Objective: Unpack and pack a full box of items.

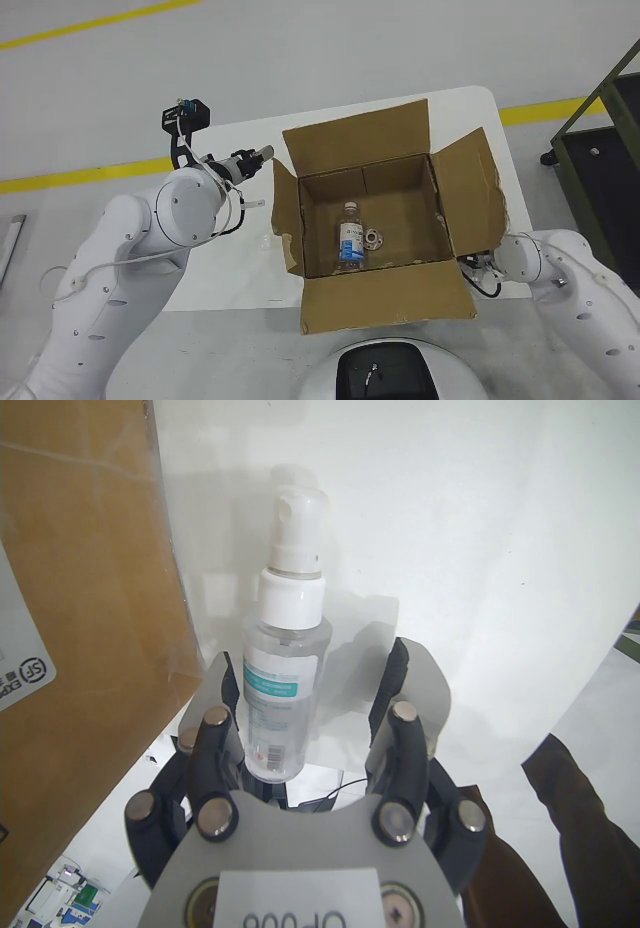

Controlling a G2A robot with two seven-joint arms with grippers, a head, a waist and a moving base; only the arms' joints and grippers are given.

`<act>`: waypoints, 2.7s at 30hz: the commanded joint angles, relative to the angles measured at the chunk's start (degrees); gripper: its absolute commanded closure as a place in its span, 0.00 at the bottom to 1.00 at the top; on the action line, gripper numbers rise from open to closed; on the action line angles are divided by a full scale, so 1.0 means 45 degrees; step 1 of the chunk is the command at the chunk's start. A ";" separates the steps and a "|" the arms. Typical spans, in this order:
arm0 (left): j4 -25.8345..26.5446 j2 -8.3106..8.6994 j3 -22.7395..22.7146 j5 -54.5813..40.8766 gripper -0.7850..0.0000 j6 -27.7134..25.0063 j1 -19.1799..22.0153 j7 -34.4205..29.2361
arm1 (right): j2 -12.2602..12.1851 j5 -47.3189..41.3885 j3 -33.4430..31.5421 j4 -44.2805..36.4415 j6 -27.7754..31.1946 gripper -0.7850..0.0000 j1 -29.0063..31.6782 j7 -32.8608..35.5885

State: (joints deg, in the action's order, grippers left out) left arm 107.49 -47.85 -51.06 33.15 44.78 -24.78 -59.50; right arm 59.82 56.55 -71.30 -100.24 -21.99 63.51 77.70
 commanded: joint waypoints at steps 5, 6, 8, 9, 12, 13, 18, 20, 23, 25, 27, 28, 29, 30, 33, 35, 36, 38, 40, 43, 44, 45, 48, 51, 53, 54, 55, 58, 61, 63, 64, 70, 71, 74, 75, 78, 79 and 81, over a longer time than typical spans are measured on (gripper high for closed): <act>0.0000 0.0000 0.0000 0.0000 0.00 0.0000 0.0000 0.0000 | 0.0039 0.0010 0.0051 0.0009 -0.0052 0.78 0.0006 0.0009; 0.0000 0.0000 0.0000 0.0000 0.00 0.0000 0.0000 0.0000 | 0.0044 0.0019 0.0054 0.0006 -0.0052 0.85 0.0008 0.0014; 0.0000 0.0000 0.0000 0.0000 0.00 0.0000 0.0000 0.0000 | 0.0055 0.0031 0.0044 -0.0054 -0.0092 1.00 0.0009 0.0017; 0.0000 0.0000 0.0000 0.0000 0.00 0.0000 0.0000 0.0000 | 0.0057 0.0057 0.0029 -0.0095 -0.0107 1.00 0.0011 0.0024; 0.0000 0.0000 0.0000 0.0000 0.00 0.0000 0.0000 0.0000 | 0.0044 0.0151 -0.0212 -0.0264 -0.0347 1.00 0.0040 0.0040; 0.0000 0.0000 0.0000 0.0000 0.00 0.0000 0.0000 0.0000 | 0.0034 0.0105 -0.0367 -0.0347 -0.0439 1.00 0.0077 0.0074; 0.0000 0.0000 0.0000 0.0000 0.00 0.0000 0.0000 0.0000 | -0.0065 -0.0370 -0.1726 -0.0888 -0.1035 1.00 0.0487 -0.0036; 0.0000 0.0000 0.0000 0.0000 0.00 0.0000 0.0000 0.0000 | -0.0105 -0.1007 -0.2576 -0.1155 -0.1225 1.00 0.0747 -0.0206; 0.0000 0.0000 0.0000 0.0000 0.00 0.0000 0.0000 0.0000 | -0.0187 -0.1933 -0.4204 -0.1559 -0.1455 1.00 0.1199 -0.0600; 0.0000 0.0000 0.0000 0.0000 0.00 0.0000 0.0000 0.0000 | -0.0214 -0.3075 -0.5519 -0.1717 -0.1473 1.00 0.1472 -0.0986; 0.0000 0.0000 0.0000 0.0000 0.00 0.0000 0.0000 0.0000 | -0.0215 -0.4602 -0.6917 -0.1759 -0.1385 1.00 0.1665 -0.1343; 0.0000 0.0000 0.0000 0.0000 0.00 0.0000 0.0000 0.0000 | -0.0213 -0.5381 -0.7569 -0.1727 -0.1215 1.00 0.1755 -0.1480; 0.0000 0.0000 0.0000 0.0000 0.00 0.0000 0.0000 0.0000 | -0.0221 -0.6090 -0.8144 -0.1722 -0.0909 1.00 0.1816 -0.1524; 0.0000 0.0000 0.0000 0.0000 0.00 0.0000 0.0000 0.0000 | -0.0230 -0.6830 -0.8565 -0.1683 -0.0463 1.00 0.1862 -0.1424; 0.0000 0.0000 0.0000 0.0000 0.00 0.0000 0.0000 0.0000 | -0.0200 -0.9496 -0.9703 -0.1044 0.0612 1.00 0.1710 -0.1598; 0.0000 0.0000 0.0000 0.0000 0.00 0.0000 0.0000 0.0000 | -0.0203 -1.0698 -1.0104 -0.0520 0.1263 1.00 0.1514 -0.1820; 0.0000 0.0000 0.0000 0.0000 0.00 0.0000 0.0000 0.0000 | -0.0204 -1.1300 -1.0209 -0.0345 0.1506 1.00 0.1390 -0.1870; 0.0000 0.0000 0.0000 0.0000 0.00 0.0000 0.0000 0.0000 | -0.0209 -1.2342 -1.0349 -0.0047 0.1904 1.00 0.1151 -0.2044; 0.0000 0.0000 0.0000 0.0000 0.00 0.0000 0.0000 0.0000 | -0.0185 -1.3828 -1.0350 0.0149 0.2219 1.00 0.0918 -0.1986; 0.0000 0.0000 0.0000 0.0000 0.00 0.0000 0.0000 0.0000 | -0.0147 -1.5839 -1.0045 0.0384 0.2664 1.00 0.0563 -0.1791; 0.0000 0.0000 0.0000 0.0000 0.00 0.0000 0.0000 0.0000 | -0.0145 -1.6316 -0.9790 0.0328 0.2794 1.00 0.0421 -0.1603; 0.0000 0.0000 0.0000 0.0000 0.00 0.0000 0.0000 0.0000 | -0.0152 -1.6643 -0.9525 0.0362 0.2833 1.00 0.0273 -0.1431; 0.0000 0.0000 0.0000 0.0000 0.00 0.0000 0.0000 0.0000 | -0.0180 -1.7086 -0.8483 0.0284 0.2809 1.00 -0.0315 -0.1136; 0.0000 0.0000 0.0000 0.0000 0.00 0.0000 0.0000 0.0000 | -0.0192 -1.6781 -0.7130 -0.0110 0.2641 1.00 -0.0822 -0.1149; 0.0000 0.0000 0.0000 0.0000 0.00 0.0000 0.0000 0.0000 | -0.0190 -1.6293 -0.6154 -0.0300 0.2531 1.00 -0.1144 -0.1288; 0.0000 0.0000 0.0000 0.0000 0.00 0.0000 0.0000 0.0000 | -0.0195 -1.5840 -0.5585 -0.0430 0.2410 1.00 -0.1308 -0.1303; 0.0000 0.0000 0.0000 0.0000 0.00 0.0000 0.0000 0.0000 | -0.0194 -1.5441 -0.5106 -0.0496 0.2321 1.00 -0.1505 -0.1440; 0.0000 0.0000 0.0000 0.0000 0.00 0.0000 0.0000 0.0000 | -0.0214 -1.3583 -0.3646 -0.0723 0.1963 1.00 -0.2054 -0.1758; 0.0000 0.0000 0.0000 0.0000 0.00 0.0000 0.0000 0.0000 | -0.0226 -1.1771 -0.2367 -0.0706 0.1642 1.00 -0.2545 -0.1948; 0.0000 0.0000 0.0000 0.0000 0.00 0.0000 0.0000 0.0000 | -0.0211 -1.1076 -0.1716 -0.0659 0.1586 1.00 -0.2869 -0.2066; 0.0000 0.0000 0.0000 0.0000 0.00 0.0000 0.0000 0.0000 | -0.0205 -1.0746 -0.1443 -0.0582 0.1519 1.00 -0.2998 -0.2124; 0.0000 0.0000 0.0000 0.0000 0.00 0.0000 0.0000 0.0000 | -0.0143 -0.9981 -0.0327 -0.0087 0.1333 1.00 -0.3647 -0.2278; 0.0000 0.0000 0.0000 0.0000 0.00 0.0000 0.0000 0.0000 | -0.0137 -0.9888 -0.0171 0.0021 0.1336 1.00 -0.3729 -0.2238; 0.0000 0.0000 0.0000 0.0000 0.00 0.0000 0.0000 0.0000 | -0.0116 -0.9781 0.0156 0.0259 0.1376 1.00 -0.3946 -0.2206; 0.0000 0.0000 0.0000 0.0000 0.00 0.0000 0.0000 0.0000 | -0.0116 -0.9670 0.0245 0.0332 0.1392 1.00 -0.4020 -0.2207; 0.0000 0.0000 0.0000 0.0000 0.00 0.0000 0.0000 0.0000 | -0.0106 -0.9567 0.0488 0.0578 0.1431 1.00 -0.4195 -0.2151; 0.0000 0.0000 0.0000 0.0000 0.00 0.0000 0.0000 0.0000 | -0.0107 -0.9523 0.0549 0.0648 0.1462 1.00 -0.4251 -0.2113; 0.0000 0.0000 0.0000 0.0000 0.00 0.0000 0.0000 0.0000 | -0.0124 -0.9268 0.0669 0.0739 0.1567 1.00 -0.4369 -0.2003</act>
State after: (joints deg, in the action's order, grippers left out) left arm 107.49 -47.85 -51.06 33.15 44.78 -24.78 -59.51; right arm 59.30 14.29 -68.48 -97.05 -15.11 44.06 68.47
